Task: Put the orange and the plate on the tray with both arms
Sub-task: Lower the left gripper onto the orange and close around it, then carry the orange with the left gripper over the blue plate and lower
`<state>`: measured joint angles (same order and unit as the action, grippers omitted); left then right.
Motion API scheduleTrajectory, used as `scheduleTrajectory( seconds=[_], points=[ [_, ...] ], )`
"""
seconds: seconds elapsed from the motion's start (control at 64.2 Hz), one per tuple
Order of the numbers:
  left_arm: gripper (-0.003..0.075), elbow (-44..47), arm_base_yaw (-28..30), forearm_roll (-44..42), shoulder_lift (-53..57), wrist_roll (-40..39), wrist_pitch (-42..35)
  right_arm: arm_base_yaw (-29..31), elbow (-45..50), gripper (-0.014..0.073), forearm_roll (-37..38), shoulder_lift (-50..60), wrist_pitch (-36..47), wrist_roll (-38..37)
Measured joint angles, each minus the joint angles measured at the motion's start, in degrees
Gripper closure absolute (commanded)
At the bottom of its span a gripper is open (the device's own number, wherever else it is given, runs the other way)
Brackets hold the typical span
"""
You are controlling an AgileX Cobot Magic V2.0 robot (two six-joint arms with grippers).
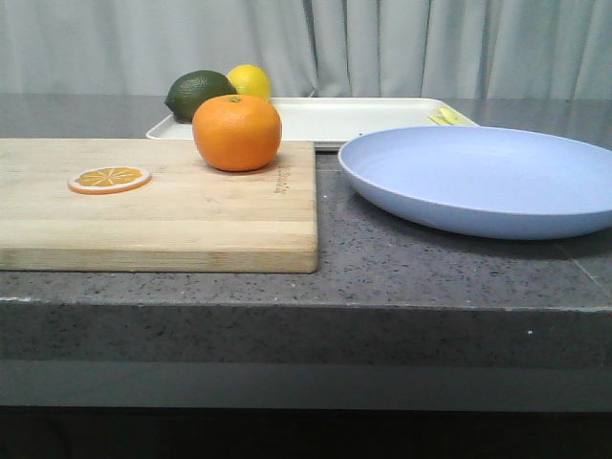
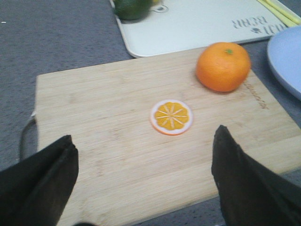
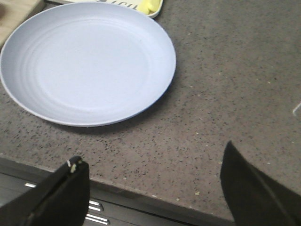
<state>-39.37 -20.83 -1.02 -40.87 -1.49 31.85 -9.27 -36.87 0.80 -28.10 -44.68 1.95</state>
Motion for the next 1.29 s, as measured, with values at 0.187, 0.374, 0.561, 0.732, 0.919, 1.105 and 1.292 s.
scheduleTrajectory(
  seconds=[0.187, 0.374, 0.561, 0.732, 0.919, 1.105, 1.292],
  points=[
    [0.0145, -5.82, -8.01, -0.61, -10.17, 0.00, -2.59, -2.87, 0.00, 0.0011, -0.10, -0.22, -1.64, 0.14],
    [0.0095, -14.08, -11.59, -1.04, -23.56, 0.00, -3.54, -3.03, 0.00, 0.0011, -0.10, -0.22, -2.08, 0.18],
    [0.0077, -22.96, -12.07, -1.16, -36.00, 0.00, -3.54, -3.03, 0.00, 0.0011, -0.10, -0.22, -2.08, 0.18],
    [0.0077, -29.88, -12.07, -1.35, -45.02, 0.10, -3.44, -3.03, 0.00, 0.0011, -0.10, -0.22, -2.08, 0.27],
    [0.0078, -35.54, -12.07, -1.99, -52.31, 0.23, -2.79, -3.03, 0.00, 0.0011, -0.10, -0.22, -2.08, 0.27],
    [0.0078, -38.02, -12.07, -1.99, -57.00, 0.31, -2.70, -3.03, 0.00, 0.0011, -0.10, -0.22, -2.08, 0.27],
    [0.0078, -38.23, -12.07, -2.21, -59.64, 0.31, -2.70, -3.03, 0.00, 0.0011, -0.10, -0.22, -2.08, 0.27]
  ],
)
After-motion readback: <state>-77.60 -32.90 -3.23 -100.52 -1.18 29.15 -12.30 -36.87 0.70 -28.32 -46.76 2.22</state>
